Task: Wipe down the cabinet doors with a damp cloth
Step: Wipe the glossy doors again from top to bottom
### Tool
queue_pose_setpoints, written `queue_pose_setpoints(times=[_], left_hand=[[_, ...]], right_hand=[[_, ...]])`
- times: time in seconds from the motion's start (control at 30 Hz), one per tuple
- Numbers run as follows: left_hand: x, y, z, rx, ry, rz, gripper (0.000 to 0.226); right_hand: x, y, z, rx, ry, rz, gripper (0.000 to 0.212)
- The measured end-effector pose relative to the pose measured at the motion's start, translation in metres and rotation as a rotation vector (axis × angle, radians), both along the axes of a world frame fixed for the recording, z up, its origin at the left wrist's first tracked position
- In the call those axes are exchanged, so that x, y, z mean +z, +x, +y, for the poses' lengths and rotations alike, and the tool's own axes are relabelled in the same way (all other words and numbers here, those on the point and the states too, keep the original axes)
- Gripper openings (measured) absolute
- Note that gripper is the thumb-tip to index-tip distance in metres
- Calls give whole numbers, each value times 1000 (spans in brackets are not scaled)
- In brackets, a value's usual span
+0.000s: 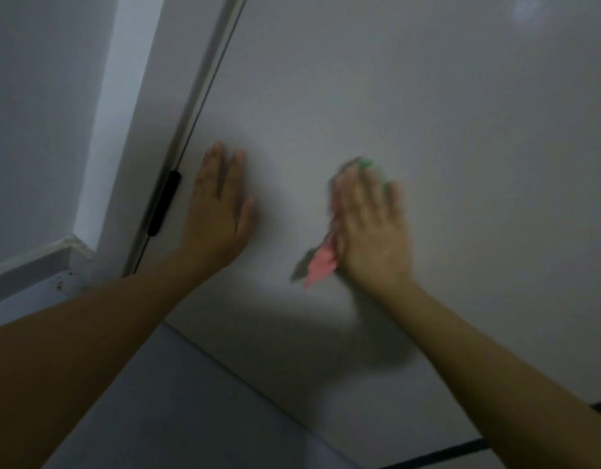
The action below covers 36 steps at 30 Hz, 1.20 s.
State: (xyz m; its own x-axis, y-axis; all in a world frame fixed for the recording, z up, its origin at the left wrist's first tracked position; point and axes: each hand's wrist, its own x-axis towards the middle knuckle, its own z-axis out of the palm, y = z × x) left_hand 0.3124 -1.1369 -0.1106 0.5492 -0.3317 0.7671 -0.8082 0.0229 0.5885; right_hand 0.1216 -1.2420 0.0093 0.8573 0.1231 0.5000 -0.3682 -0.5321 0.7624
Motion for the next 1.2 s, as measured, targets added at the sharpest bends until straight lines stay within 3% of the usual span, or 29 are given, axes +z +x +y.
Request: queue_pose_setpoints(times=[0.1, 0.17, 0.23, 0.3, 0.5, 0.6, 0.67, 0.8, 0.87, 1.03, 1.13, 1.2], left_hand=[[-5, -14, -6, -31, 20, -34, 61], [-5, -24, -8, -45, 15, -58, 60], [5, -34, -10, -39, -13, -48, 60], [23, -45, -12, -36, -44, -31, 60], [86, -51, -25, -30, -188, -49, 60], [104, -50, -32, -5, -246, -60, 59], [113, -54, -39, 21, -259, -49, 59], [117, -65, -47, 81, -269, 11, 62], [122, -69, -51, 67, -299, 66, 62], [138, -74, -48, 113, -333, 128, 55], [141, -56, -37, 145, -359, 87, 53], [143, -40, -34, 159, -391, 47, 55]], right_hand=[[-83, -11, 4, -92, -26, 406, 64], [-115, -23, 6, -168, -39, 507, 66], [-109, -36, 7, -168, -18, 502, 64], [-75, -57, 2, -118, -26, 402, 60], [90, -80, -14, -135, -113, -219, 50], [106, -37, -4, -147, 5, -442, 56], [83, -13, 1, -103, 86, -422, 60], [37, -14, 8, 73, 26, 79, 53], [53, -37, -1, 27, -1, 128, 52], [170, -91, -20, -175, -108, -246, 51], [225, -33, -9, -167, 22, -619, 59], [232, 27, 6, -150, 60, -669, 63]])
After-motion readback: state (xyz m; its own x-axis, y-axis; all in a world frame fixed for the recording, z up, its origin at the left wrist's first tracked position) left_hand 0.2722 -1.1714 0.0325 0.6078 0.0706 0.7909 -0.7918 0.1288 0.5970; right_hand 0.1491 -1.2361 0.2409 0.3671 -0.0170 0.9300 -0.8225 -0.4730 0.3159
